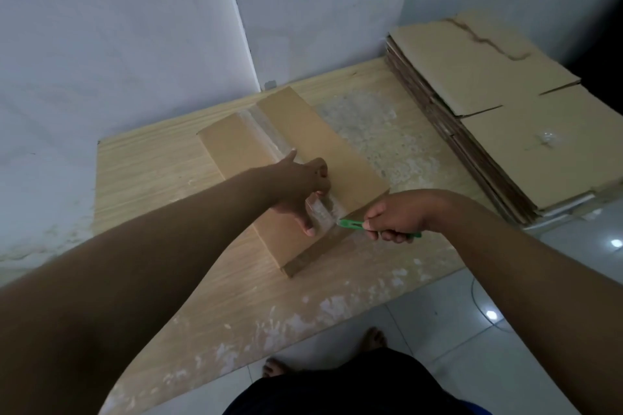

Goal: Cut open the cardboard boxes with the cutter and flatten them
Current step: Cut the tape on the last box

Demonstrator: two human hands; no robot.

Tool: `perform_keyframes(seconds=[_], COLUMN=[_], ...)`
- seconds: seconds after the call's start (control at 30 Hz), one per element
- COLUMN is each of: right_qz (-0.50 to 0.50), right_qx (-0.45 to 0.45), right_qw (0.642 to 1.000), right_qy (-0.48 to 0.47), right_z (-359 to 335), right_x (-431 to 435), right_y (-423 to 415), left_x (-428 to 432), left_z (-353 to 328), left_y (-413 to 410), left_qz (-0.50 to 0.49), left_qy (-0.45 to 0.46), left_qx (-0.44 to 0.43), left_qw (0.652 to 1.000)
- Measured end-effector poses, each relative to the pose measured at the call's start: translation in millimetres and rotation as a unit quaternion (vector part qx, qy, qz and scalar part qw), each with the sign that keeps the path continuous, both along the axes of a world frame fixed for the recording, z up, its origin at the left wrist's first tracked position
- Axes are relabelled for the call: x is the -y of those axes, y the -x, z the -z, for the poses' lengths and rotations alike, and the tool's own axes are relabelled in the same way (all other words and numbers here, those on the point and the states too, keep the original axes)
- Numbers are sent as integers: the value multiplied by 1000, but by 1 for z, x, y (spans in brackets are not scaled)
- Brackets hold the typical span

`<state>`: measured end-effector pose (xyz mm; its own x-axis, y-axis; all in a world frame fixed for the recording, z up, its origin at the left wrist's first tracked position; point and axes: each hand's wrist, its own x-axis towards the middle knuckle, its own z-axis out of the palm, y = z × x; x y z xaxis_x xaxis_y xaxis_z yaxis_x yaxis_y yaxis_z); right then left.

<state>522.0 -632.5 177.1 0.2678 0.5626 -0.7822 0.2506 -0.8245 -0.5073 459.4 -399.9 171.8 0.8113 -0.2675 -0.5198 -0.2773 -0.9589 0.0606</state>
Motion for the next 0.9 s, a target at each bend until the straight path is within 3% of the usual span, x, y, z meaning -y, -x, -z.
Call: perform_keyframes(seconds=[0.23,0.4,0.63,0.7,0.77,0.83,0.9], right_qz=[-71,20,155,178,205,231,246], right_qx=[94,163,246,275,313,334,334], right_qw=[993,983,954,942,924,907,900], right_qy=[0,-78,-71,-69,-80,-110,-133], right_z=[-12,-13,17,23,28,33,37], right_x=[14,10,-9,-10,-8,-4,2], right_y=[-6,4,32,40,49,62,78], left_x=[3,2,0,3,11,18,19], left_z=[-5,-20,-17,1,20,31,32], left_y=[4,4,28,38,46,48,43], left_qz=[-2,-15,-47,-109,-252,-424,-492], left_qy=[18,39,49,72,115,151,136], left_qx=[-9,-5,88,143,157,107,53], left_qw=[1000,999,994,981,948,886,858])
